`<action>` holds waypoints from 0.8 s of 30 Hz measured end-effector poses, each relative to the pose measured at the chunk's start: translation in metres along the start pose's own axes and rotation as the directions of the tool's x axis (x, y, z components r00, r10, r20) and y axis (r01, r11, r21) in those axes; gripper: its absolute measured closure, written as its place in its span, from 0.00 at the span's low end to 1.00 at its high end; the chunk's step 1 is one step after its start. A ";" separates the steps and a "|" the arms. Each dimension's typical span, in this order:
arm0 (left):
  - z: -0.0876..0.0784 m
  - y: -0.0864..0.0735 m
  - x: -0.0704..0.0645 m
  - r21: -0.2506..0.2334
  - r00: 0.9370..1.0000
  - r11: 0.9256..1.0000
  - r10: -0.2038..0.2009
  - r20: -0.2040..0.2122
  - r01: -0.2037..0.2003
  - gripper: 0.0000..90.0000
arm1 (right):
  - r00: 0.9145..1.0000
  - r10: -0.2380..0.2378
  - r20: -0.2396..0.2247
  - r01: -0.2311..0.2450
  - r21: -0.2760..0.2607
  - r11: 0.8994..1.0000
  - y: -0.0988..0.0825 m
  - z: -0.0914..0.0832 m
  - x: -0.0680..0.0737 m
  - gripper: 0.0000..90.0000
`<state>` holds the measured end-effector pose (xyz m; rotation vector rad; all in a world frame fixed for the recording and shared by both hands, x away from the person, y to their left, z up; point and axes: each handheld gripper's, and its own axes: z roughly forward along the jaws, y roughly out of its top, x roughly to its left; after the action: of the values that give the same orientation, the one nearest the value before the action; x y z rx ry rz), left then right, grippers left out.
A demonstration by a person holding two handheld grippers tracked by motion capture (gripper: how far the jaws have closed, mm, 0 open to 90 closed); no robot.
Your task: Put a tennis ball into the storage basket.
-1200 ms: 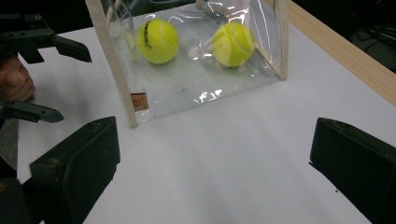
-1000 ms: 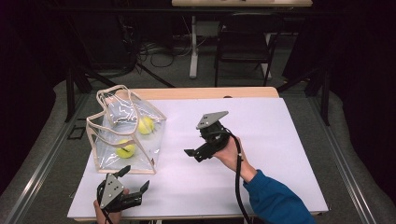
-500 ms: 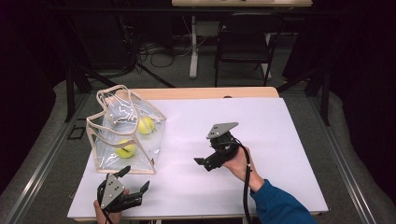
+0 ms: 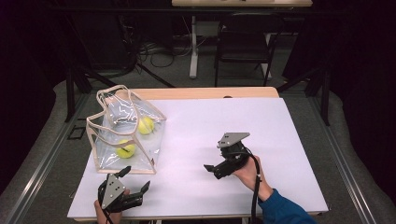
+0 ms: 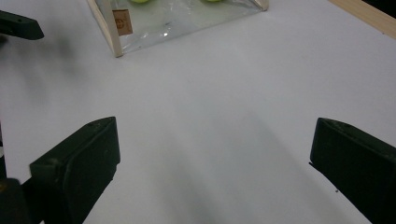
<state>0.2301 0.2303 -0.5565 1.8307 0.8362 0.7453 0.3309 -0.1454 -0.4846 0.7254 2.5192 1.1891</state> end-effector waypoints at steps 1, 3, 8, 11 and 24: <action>0.000 0.000 0.000 -0.001 1.000 1.000 0.000 -0.001 0.000 0.18 | 1.000 -0.001 0.006 0.001 -0.007 1.000 -0.002 -0.001 0.000 0.01; 0.000 0.000 0.000 0.000 1.000 1.000 0.001 -0.001 -0.001 0.18 | 1.000 -0.006 0.026 0.006 -0.014 1.000 -0.008 -0.004 0.001 0.01; 0.000 0.000 0.000 0.005 1.000 1.000 0.002 0.001 -0.002 0.18 | 0.999 0.003 0.047 -0.002 -0.016 1.000 -0.019 -0.011 0.001 0.01; 0.000 0.000 0.000 0.005 1.000 1.000 0.004 -0.002 -0.004 0.18 | 0.998 0.005 0.064 -0.003 -0.028 1.000 -0.026 -0.017 0.001 0.01; 0.001 0.000 0.000 0.007 1.000 1.000 0.002 -0.003 -0.002 0.18 | 0.993 0.032 0.109 -0.031 -0.014 0.999 -0.056 -0.028 -0.004 0.02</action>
<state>0.2306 0.2294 -0.5572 1.8374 0.8393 0.7473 0.3040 -0.1960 -0.5105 0.8078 2.4177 1.1416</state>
